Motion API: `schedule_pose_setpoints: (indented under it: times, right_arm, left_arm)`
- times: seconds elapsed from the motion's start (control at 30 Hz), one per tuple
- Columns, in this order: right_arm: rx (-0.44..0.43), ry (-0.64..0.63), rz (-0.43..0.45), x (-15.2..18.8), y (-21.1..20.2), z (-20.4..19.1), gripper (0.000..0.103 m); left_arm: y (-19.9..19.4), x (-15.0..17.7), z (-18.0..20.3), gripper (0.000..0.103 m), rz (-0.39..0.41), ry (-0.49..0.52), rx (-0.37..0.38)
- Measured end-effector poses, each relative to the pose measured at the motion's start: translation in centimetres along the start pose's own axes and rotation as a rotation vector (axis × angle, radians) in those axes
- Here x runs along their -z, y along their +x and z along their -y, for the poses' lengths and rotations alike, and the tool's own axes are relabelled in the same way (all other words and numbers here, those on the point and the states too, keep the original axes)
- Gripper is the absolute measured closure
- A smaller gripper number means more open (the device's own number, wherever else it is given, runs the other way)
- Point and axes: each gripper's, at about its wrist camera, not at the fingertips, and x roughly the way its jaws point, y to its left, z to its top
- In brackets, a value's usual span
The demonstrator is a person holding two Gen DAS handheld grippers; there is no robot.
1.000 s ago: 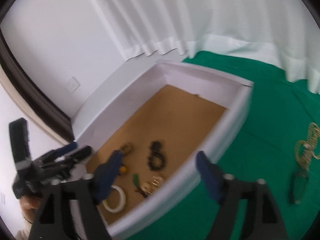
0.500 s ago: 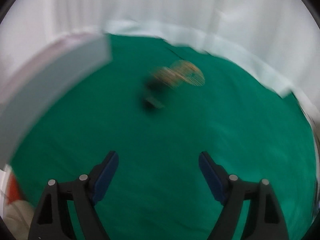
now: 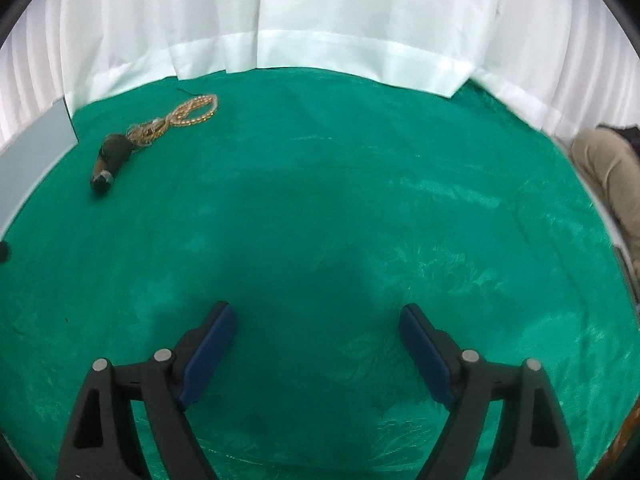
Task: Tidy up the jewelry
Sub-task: 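Withdraw both tools from the box back over the remaining jewelry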
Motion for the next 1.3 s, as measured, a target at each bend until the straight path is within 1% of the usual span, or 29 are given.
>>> schedule_pose_setpoints:
  times: [0.1,0.17,0.37,0.47,0.67,0.97,1.3]
  right_arm:
    - [-0.021,0.017,-0.008,-0.2,0.5,0.1,0.014]
    - [-0.022,0.018,-0.008,-0.1,0.3,0.2,0.014]
    - [-0.019,0.018,-0.007,0.3,0.0,0.0,0.014]
    - [-0.019,0.017,-0.007,0.2,0.0,0.0,0.014]
    - [-0.019,0.017,-0.007,0.3,-0.1,0.0,0.014]
    - [-0.022,0.019,-0.008,0.3,-0.1,0.0,0.014]
    - [-0.024,0.023,-0.008,0.3,-0.1,0.0,0.013]
  left_arm:
    - [1.8,0.5,-0.1,0.002,-0.033,0.026,-0.026]
    - [1.9,0.8,0.1,0.001,-0.007,0.056,-0.051]
    - [2.1,1.1,0.4,0.0,-0.019,0.093,-0.071]
    - [1.7,1.4,0.3,0.0,-0.017,0.093,-0.065]
    - [2.1,1.3,0.4,0.0,-0.021,0.099,-0.055]
    - [2.1,1.0,0.7,0.0,-0.041,0.099,-0.056]
    - [2.3,1.1,0.7,0.0,-0.038,0.101,-0.063]
